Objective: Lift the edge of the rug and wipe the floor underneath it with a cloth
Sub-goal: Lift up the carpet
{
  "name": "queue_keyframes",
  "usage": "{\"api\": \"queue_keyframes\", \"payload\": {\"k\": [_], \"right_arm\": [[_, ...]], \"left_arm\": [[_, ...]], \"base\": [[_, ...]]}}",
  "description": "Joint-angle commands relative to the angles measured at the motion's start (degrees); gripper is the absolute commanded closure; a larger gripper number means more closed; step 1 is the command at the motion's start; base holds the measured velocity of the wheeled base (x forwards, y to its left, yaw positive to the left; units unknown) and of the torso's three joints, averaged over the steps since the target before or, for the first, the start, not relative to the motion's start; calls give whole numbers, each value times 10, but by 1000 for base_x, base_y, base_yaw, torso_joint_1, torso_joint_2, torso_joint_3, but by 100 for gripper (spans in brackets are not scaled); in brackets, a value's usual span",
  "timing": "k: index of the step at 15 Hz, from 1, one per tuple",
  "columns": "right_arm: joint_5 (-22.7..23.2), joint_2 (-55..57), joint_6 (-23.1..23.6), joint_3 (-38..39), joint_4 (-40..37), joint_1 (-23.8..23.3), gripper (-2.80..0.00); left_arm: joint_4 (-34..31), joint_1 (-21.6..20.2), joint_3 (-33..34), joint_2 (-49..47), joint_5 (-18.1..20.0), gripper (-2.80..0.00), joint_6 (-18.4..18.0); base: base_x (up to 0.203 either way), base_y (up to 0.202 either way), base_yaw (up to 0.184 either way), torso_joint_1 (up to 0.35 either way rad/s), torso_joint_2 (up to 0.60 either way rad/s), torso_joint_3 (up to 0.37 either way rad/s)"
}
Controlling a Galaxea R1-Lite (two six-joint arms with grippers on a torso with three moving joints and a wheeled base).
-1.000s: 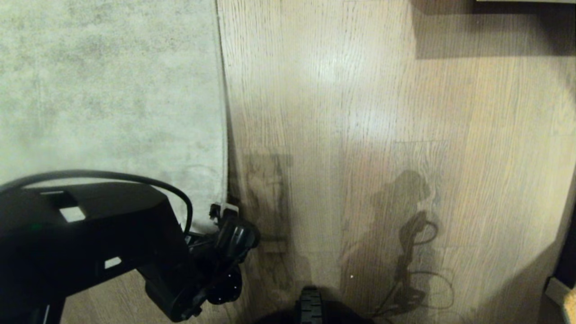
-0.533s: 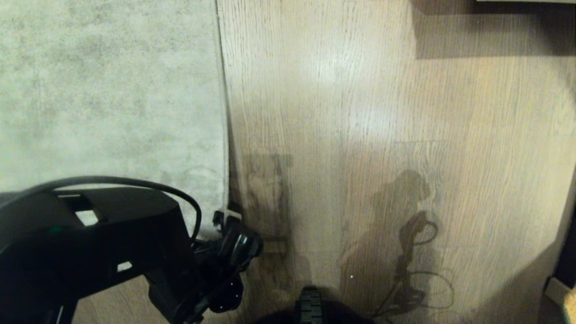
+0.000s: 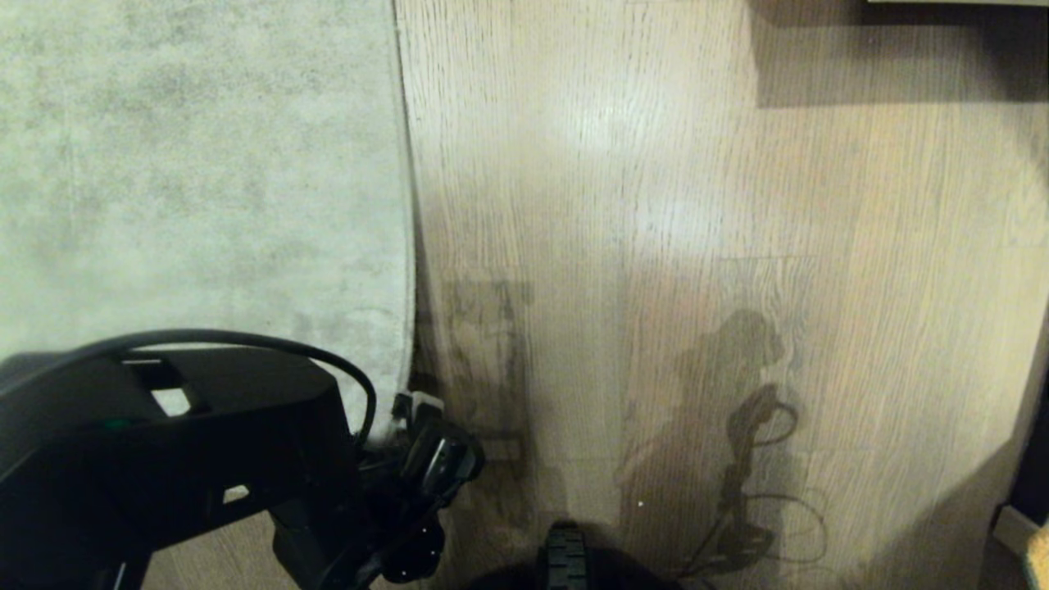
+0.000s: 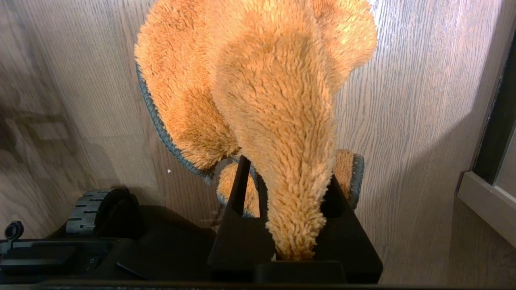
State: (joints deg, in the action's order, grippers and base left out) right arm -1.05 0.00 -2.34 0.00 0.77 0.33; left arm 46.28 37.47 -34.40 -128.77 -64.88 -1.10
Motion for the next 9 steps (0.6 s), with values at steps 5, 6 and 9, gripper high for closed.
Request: {"api": "queue_keyframes", "payload": {"k": [5,6,9], "right_arm": [[0,0,0,0,0,0,0],[0,0,0,0,0,-1,0],[0,0,0,0,0,0,0]], "left_arm": [[32,-1,39,13,-8,0,-1],[32,-2,49,22,-8,0,-2],[32,-3,71,47,-8,0,-3]], "base": [[0,0,0,0,0,0],[0,0,0,0,0,0],[0,0,0,0,0,0]]}}
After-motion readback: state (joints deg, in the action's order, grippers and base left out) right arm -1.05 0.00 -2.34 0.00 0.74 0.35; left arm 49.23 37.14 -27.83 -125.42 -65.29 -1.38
